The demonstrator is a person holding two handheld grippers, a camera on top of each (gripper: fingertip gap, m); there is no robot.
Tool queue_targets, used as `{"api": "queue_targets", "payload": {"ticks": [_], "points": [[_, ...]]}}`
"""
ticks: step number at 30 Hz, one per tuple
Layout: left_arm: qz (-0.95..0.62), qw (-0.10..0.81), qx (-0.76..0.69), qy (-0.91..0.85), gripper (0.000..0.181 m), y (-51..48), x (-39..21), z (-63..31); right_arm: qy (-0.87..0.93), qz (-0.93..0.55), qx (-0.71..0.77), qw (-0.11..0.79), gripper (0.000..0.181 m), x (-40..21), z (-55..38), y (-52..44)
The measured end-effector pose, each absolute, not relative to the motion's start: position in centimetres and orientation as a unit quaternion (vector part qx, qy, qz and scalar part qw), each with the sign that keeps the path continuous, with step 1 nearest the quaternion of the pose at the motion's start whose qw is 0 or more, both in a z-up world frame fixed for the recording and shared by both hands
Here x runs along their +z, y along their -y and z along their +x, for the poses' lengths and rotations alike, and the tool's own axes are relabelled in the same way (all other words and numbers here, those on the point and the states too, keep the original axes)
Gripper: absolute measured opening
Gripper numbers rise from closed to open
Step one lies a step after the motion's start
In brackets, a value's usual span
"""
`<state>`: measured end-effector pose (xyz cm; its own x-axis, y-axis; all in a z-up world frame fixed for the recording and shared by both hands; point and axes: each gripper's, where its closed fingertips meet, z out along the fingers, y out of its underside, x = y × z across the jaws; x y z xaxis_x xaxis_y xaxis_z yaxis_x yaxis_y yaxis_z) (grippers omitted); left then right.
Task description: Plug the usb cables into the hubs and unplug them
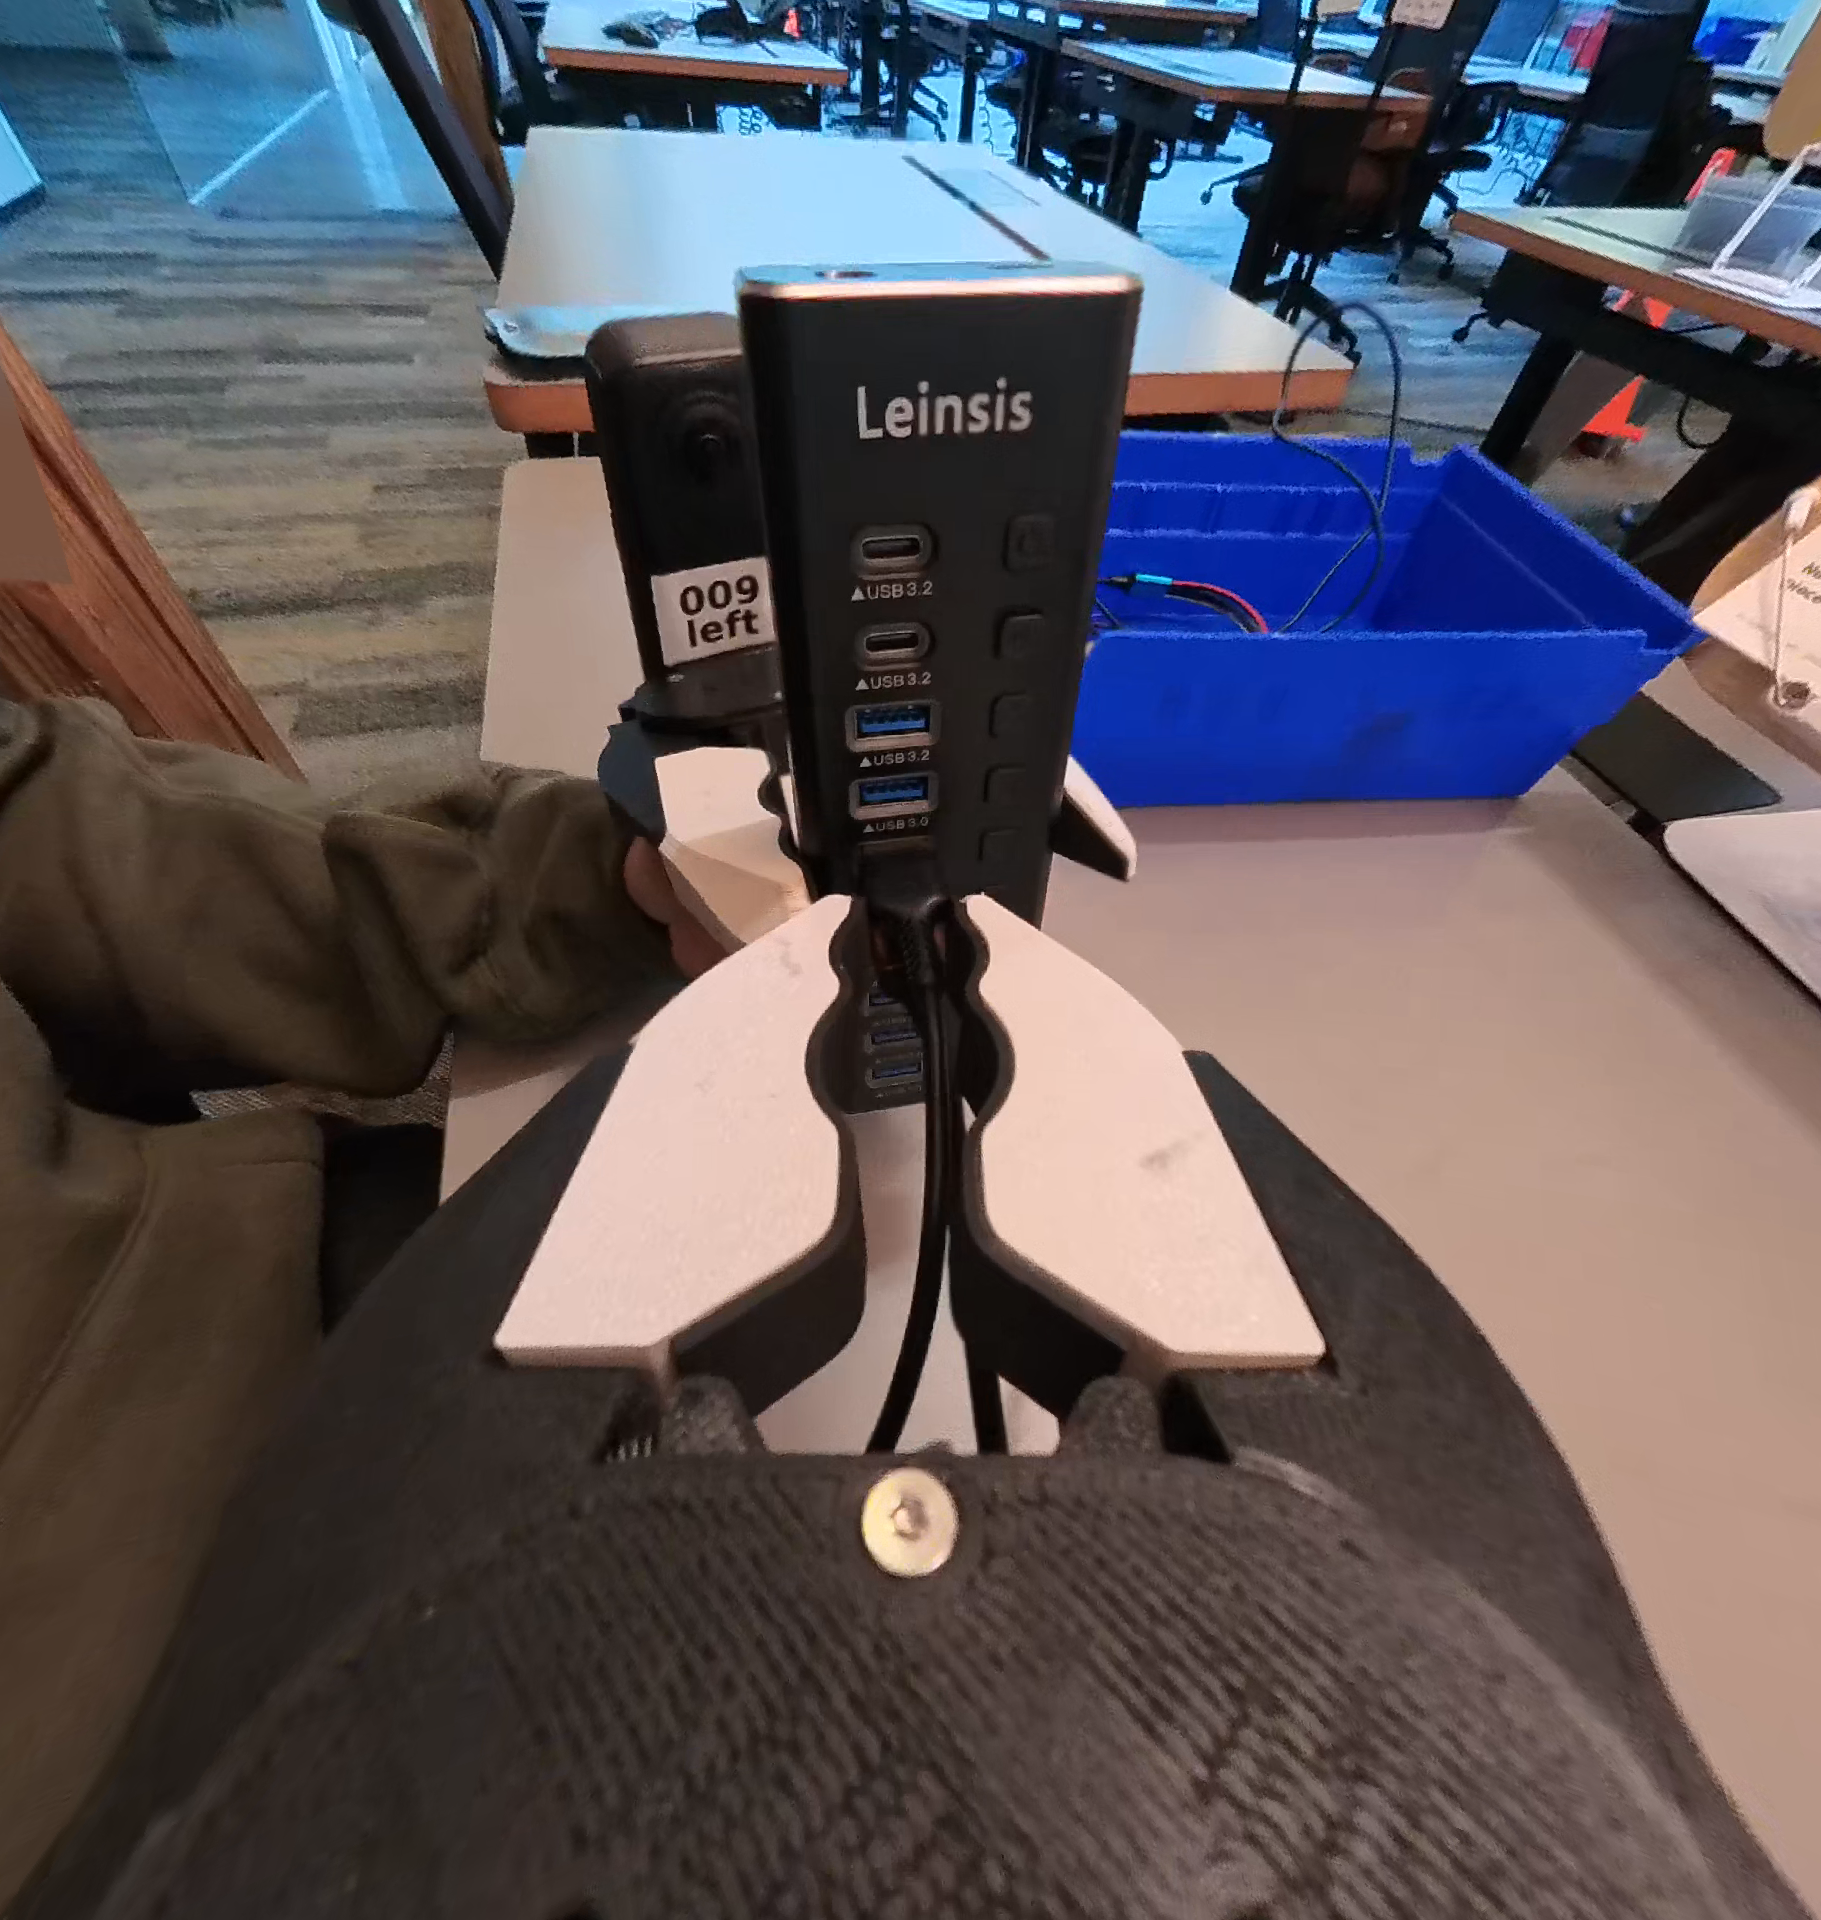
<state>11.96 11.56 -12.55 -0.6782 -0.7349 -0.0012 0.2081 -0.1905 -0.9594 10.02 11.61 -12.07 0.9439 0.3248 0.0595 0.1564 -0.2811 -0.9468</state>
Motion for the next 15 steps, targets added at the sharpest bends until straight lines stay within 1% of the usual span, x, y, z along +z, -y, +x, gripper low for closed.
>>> {"api": "queue_targets", "payload": {"ticks": [7,15], "points": [[-0.239,0.311,-0.741,-0.545,0.061,-11.37,-12.55,12.00,0.152,-0.817,0.028,0.555,0.014,-12.20,10.12,-11.35],[-0.225,0.308,-0.746,-0.546,0.060,-11.01,-12.28,11.56,0.161,-0.815,0.016,0.557,0.013,-11.99,9.72,-10.91]]}}
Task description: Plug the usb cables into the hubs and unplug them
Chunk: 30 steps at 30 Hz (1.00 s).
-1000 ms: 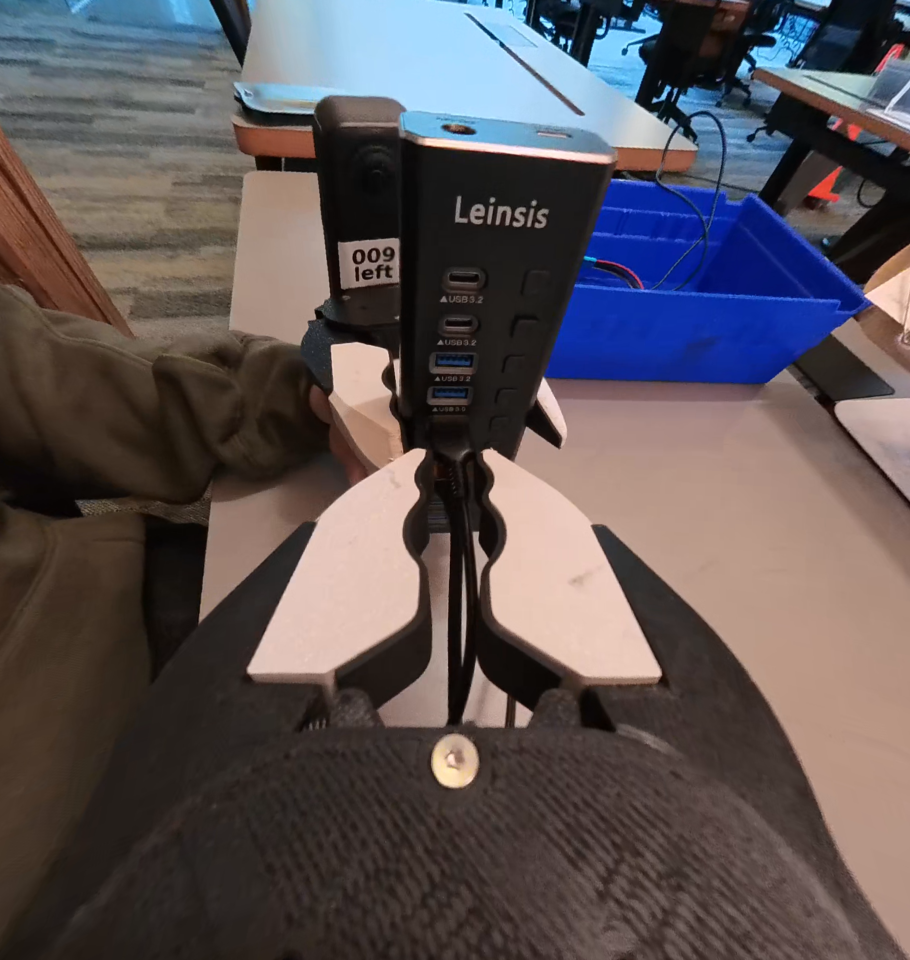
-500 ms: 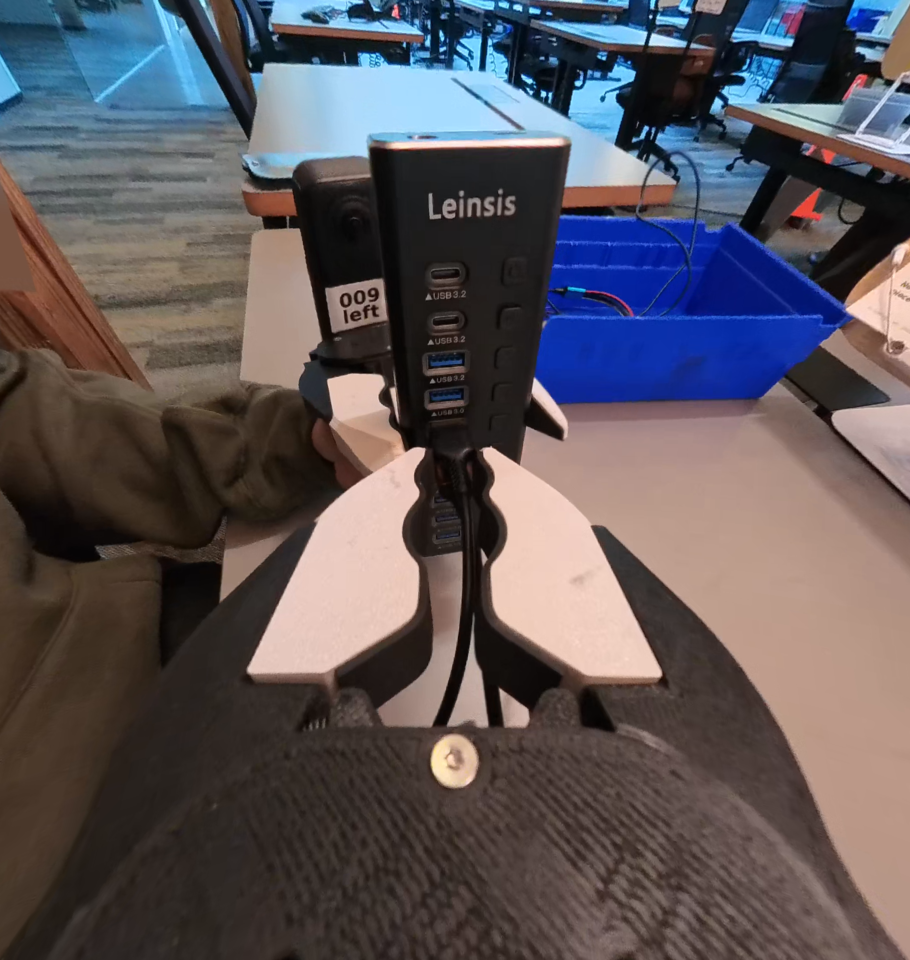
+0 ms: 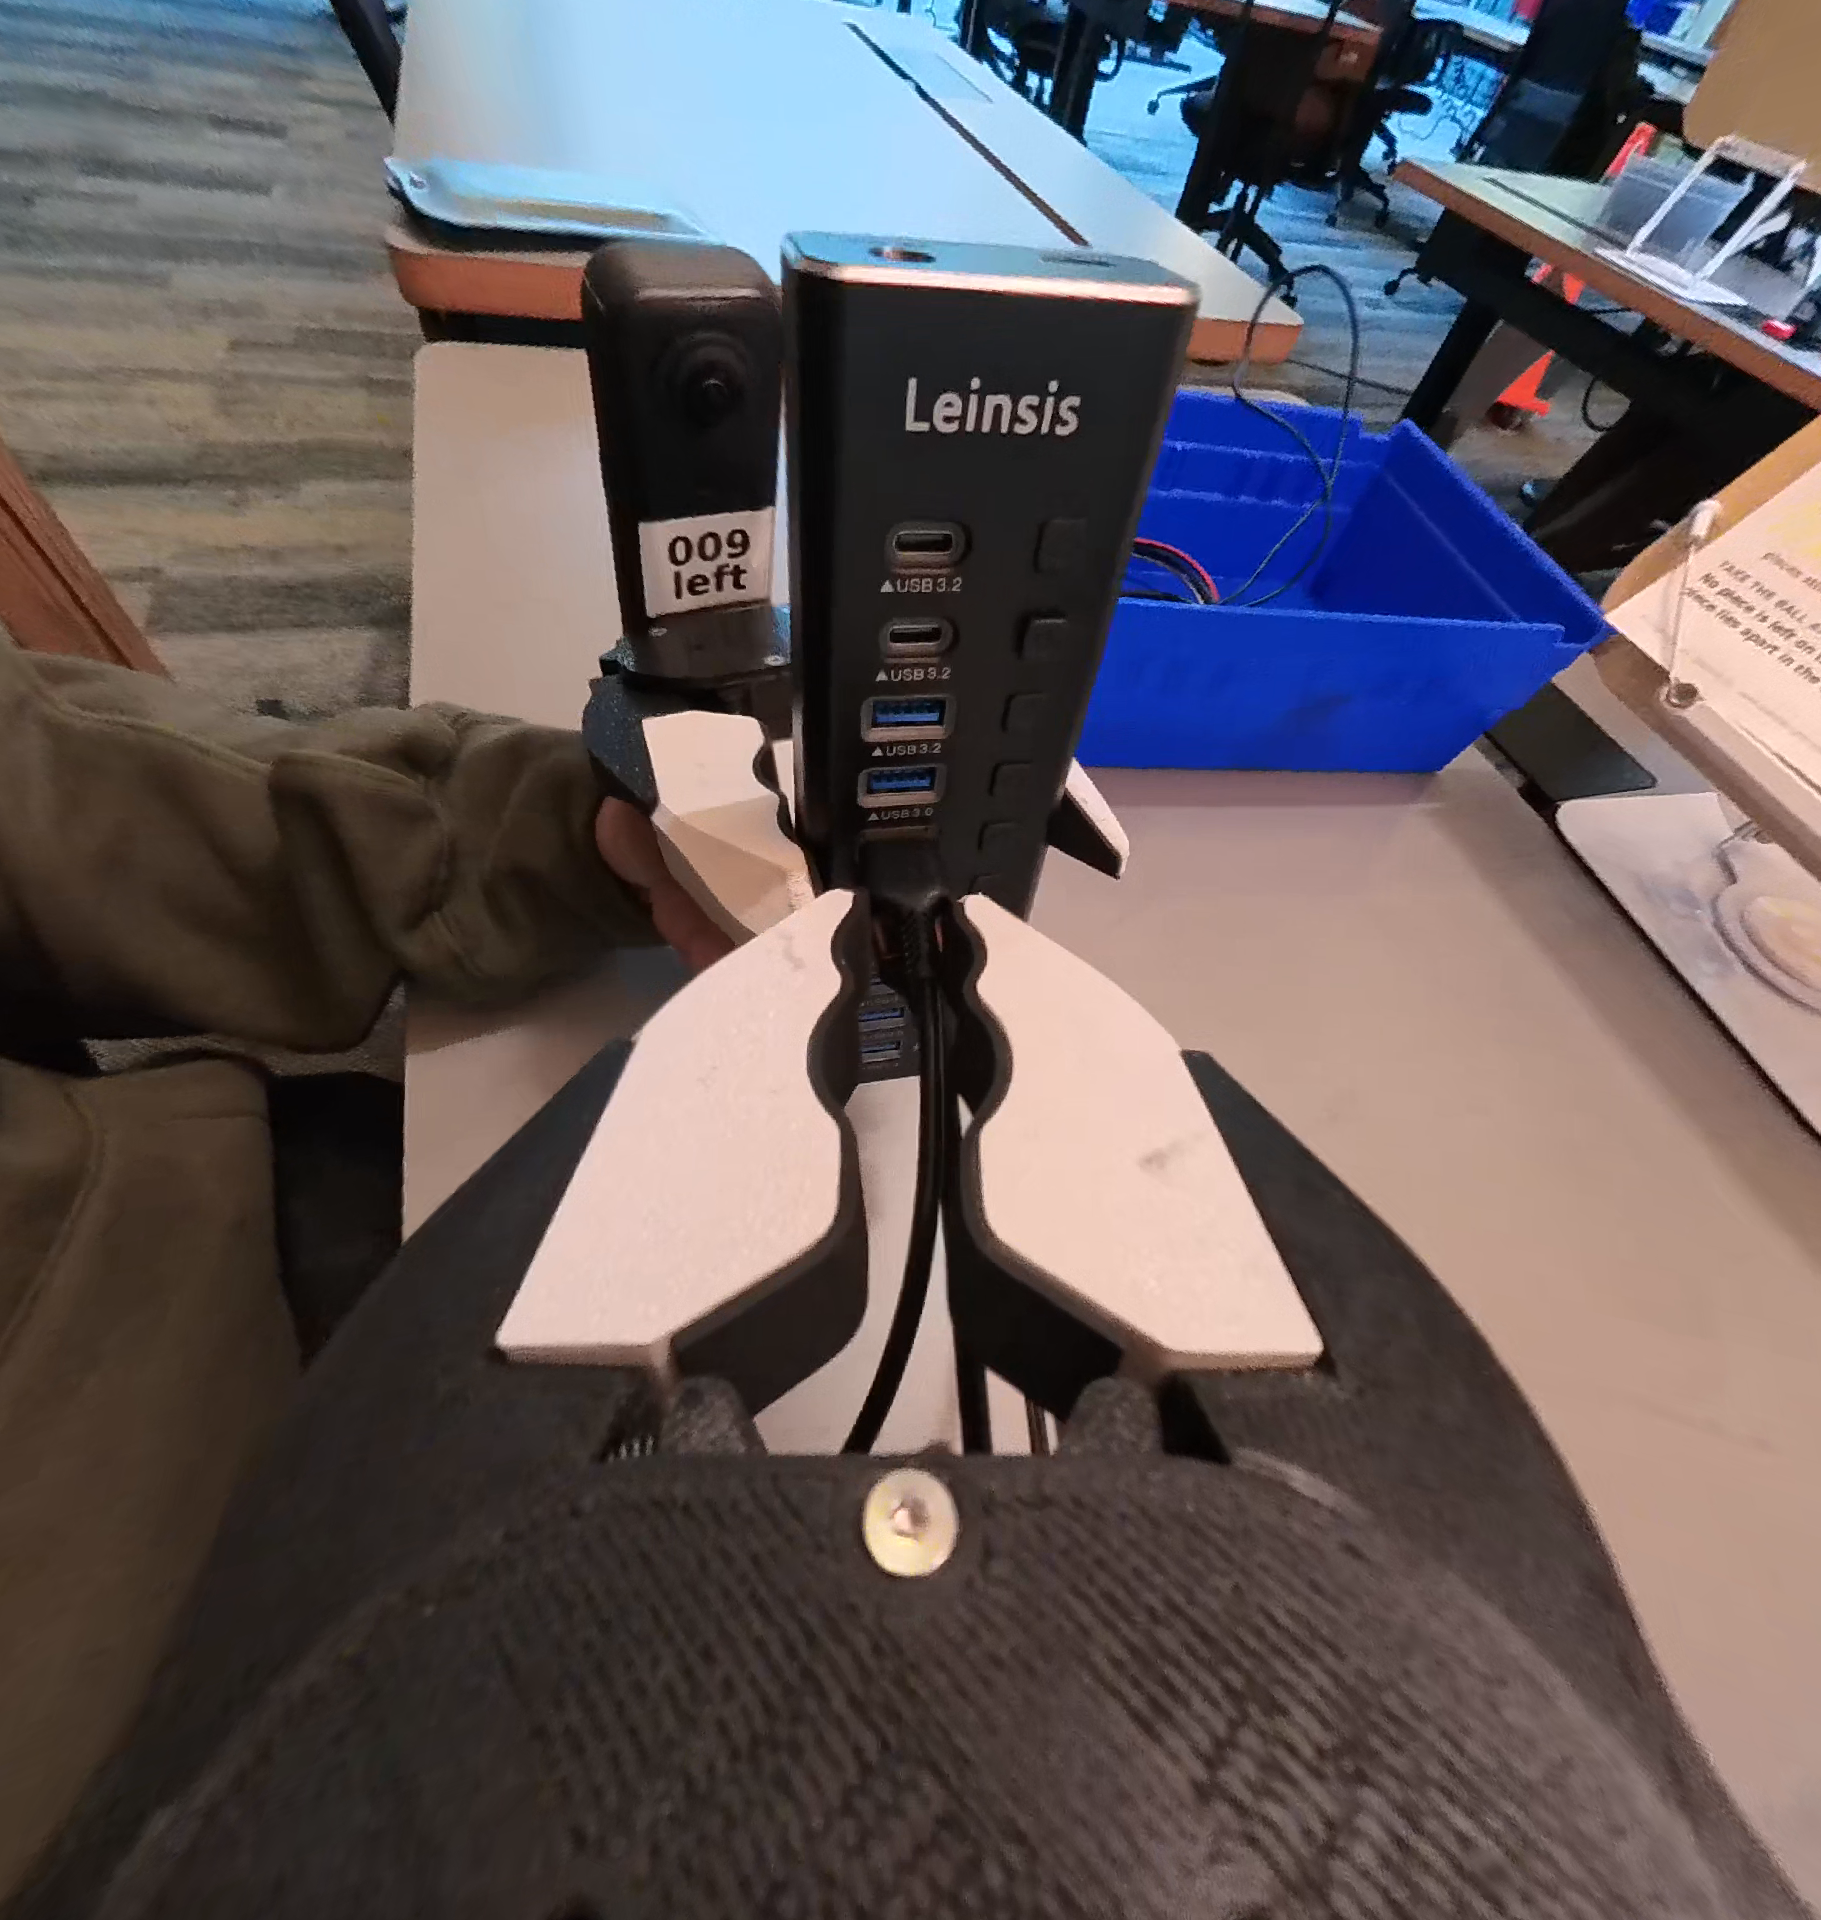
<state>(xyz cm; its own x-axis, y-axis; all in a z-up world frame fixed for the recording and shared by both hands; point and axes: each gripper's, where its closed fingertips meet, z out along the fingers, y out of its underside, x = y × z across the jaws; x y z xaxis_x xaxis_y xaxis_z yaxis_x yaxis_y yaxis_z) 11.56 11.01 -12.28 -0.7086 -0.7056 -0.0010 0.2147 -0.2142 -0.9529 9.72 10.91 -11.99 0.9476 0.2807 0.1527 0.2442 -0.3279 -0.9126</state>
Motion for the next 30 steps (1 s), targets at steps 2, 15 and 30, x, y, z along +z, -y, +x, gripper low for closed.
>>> {"api": "queue_targets", "payload": {"ticks": [2,15,30], "points": [[-0.230,0.306,-0.746,-0.545,0.061,-11.0,-12.1,11.7,0.155,-0.809,0.041,0.565,0.013,-11.7,9.8,-10.8],[-0.219,0.310,-0.737,-0.559,0.061,-10.7,-12.0,11.4,0.127,-0.813,0.089,0.562,0.005,-11.9,9.8,-10.1],[-0.209,0.297,-0.758,-0.541,0.061,-10.9,-11.3,10.9,0.087,-0.756,0.133,0.635,0.007,-11.0,9.1,-10.5]]}}
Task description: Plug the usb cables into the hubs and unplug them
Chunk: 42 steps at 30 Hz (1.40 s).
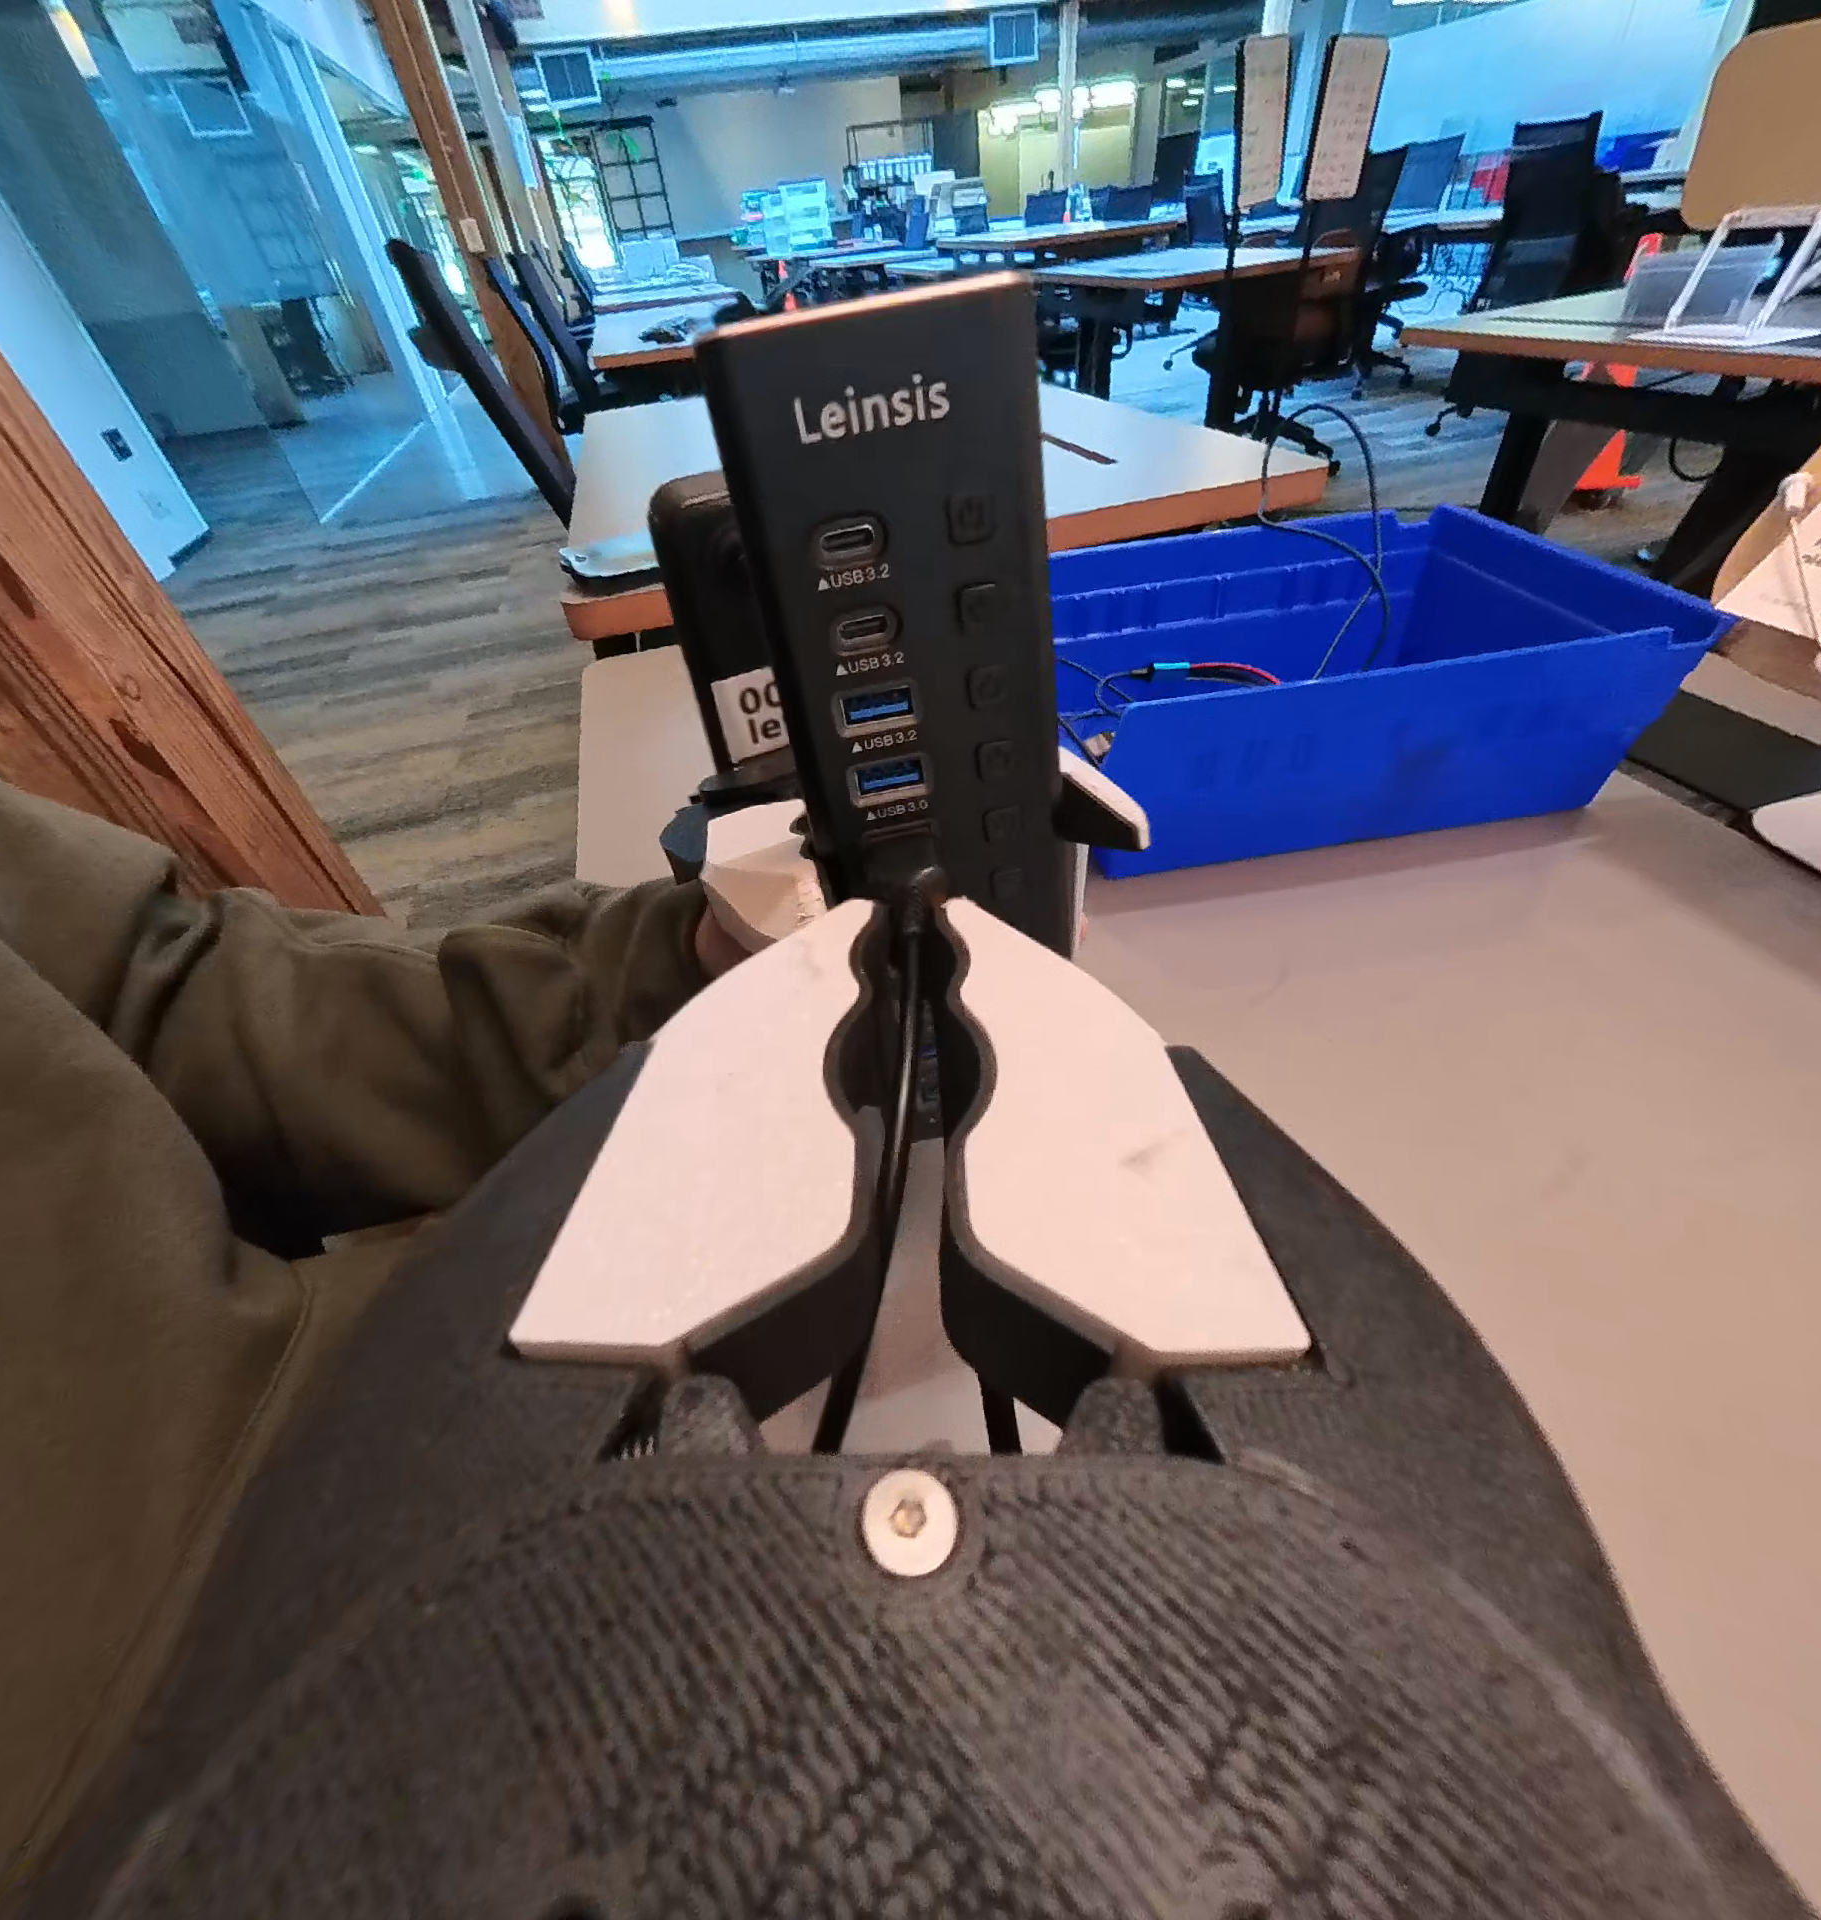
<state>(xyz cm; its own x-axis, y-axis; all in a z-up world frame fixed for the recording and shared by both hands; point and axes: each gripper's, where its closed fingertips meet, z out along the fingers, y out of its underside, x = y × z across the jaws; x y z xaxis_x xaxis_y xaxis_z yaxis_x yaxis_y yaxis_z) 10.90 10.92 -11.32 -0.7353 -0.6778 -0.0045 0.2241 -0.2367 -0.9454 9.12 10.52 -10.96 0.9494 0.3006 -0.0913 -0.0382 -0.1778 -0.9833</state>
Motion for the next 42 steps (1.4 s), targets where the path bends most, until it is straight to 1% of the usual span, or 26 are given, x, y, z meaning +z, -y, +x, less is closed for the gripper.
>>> {"api": "queue_targets", "payload": {"ticks": [5,9,18,22,24,27,30,33,36,40,42], "points": [[-0.207,0.295,-0.757,-0.545,0.061,-10.7,-11.3,10.8,0.082,-0.746,0.145,0.645,0.007,-10.6,9.1,-10.3],[-0.210,0.295,-0.758,-0.543,0.061,-10.7,-11.4,11.0,0.081,-0.757,0.138,0.634,0.006,-10.9,9.3,-10.3],[-0.197,0.282,-0.779,-0.523,0.061,-10.5,-10.8,10.5,0.121,-0.774,0.045,0.620,0.005,-10.2,8.9,-10.1],[-0.197,0.287,-0.772,-0.532,0.061,-10.2,-10.7,10.6,0.115,-0.772,0.090,0.618,0.005,-10.2,8.8,-9.8],[-0.186,0.284,-0.769,-0.542,0.061,-10.1,-11.2,10.3,0.138,-0.786,0.061,0.599,0.005,-10.8,8.6,-9.6],[-0.201,0.271,-0.775,-0.534,0.061,-9.7,-10.8,10.6,0.126,-0.775,0.115,0.608,0.005,-10.1,9.3,-9.4],[-0.204,0.277,-0.774,-0.531,0.061,-10.1,-10.8,10.7,0.122,-0.781,0.117,0.602,0.005,-10.2,9.1,-9.7],[-0.199,0.287,-0.764,-0.543,0.061,-10.4,-11.1,10.5,0.133,-0.790,0.073,0.594,0.005,-10.6,8.9,-9.8],[-0.219,0.285,-0.768,-0.530,0.061,-10.5,-11.0,11.2,0.100,-0.774,0.121,0.613,0.005,-10.2,9.7,-10.0],[-0.209,0.289,-0.766,-0.534,0.061,-10.9,-11.3,10.7,0.116,-0.776,0.100,0.612,0.005,-10.7,9.1,-10.2],[-0.222,0.294,-0.760,-0.536,0.061,-10.8,-11.1,11.1,0.108,-0.771,0.125,0.615,0.005,-10.3,9.8,-10.1]]}}
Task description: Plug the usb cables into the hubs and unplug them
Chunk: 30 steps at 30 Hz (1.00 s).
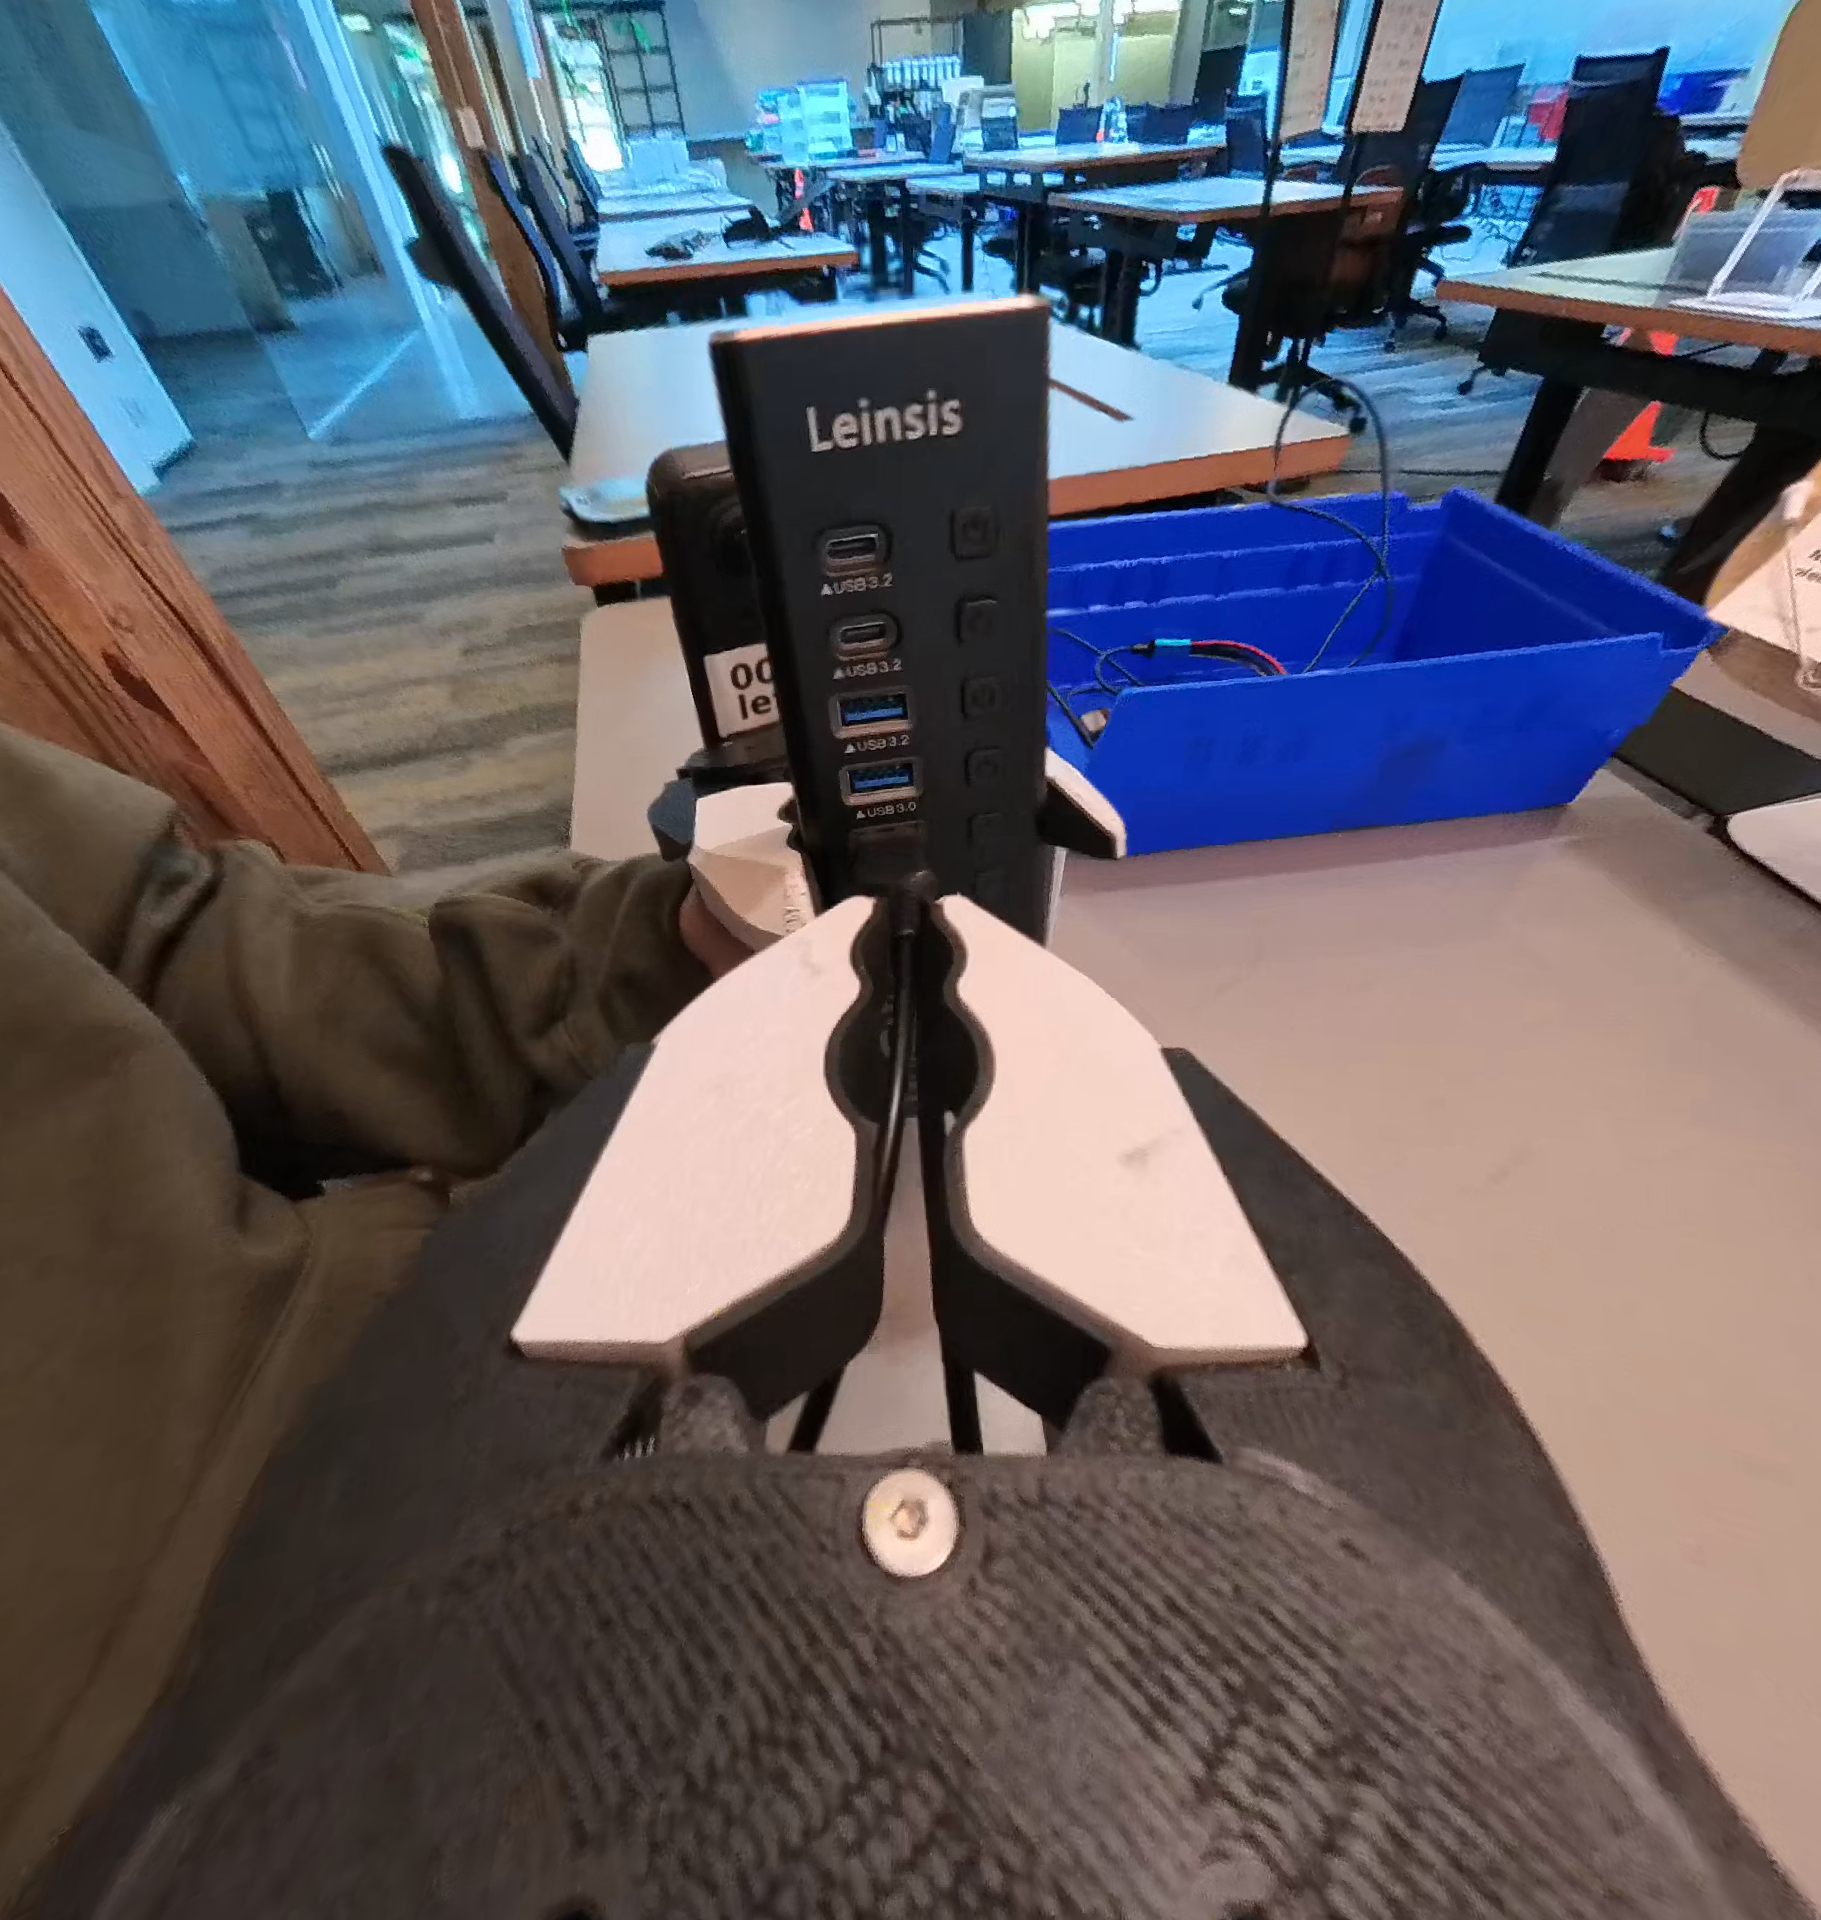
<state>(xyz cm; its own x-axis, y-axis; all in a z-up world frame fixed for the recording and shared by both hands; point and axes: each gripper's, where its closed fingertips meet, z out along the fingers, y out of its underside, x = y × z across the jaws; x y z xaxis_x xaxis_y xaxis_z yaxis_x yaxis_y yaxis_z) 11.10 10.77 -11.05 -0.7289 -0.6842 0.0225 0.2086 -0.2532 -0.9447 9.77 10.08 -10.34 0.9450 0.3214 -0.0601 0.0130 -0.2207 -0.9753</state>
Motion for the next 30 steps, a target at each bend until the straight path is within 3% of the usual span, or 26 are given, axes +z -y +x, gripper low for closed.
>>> {"api": "queue_targets", "payload": {"ticks": [16,19,23,30], "points": [[-0.239,0.309,-0.741,-0.547,0.061,-11.5,-12.1,11.5,0.106,-0.771,0.126,0.616,0.005,-11.6,10.1,-10.4],[-0.284,0.323,-0.771,-0.469,0.061,-16.4,-11.7,11.1,0.012,-0.726,0.112,0.679,0.005,-9.1,16.6,-7.5],[-0.300,0.362,-0.780,-0.414,0.061,-21.1,-10.4,9.5,0.017,-0.726,0.082,0.682,0.005,-8.6,21.0,-3.5],[-0.293,0.375,-0.701,-0.531,0.061,-18.2,-12.5,10.9,-0.027,-0.704,-0.211,0.678,0.005,-3.1,32.6,3.7]]}}
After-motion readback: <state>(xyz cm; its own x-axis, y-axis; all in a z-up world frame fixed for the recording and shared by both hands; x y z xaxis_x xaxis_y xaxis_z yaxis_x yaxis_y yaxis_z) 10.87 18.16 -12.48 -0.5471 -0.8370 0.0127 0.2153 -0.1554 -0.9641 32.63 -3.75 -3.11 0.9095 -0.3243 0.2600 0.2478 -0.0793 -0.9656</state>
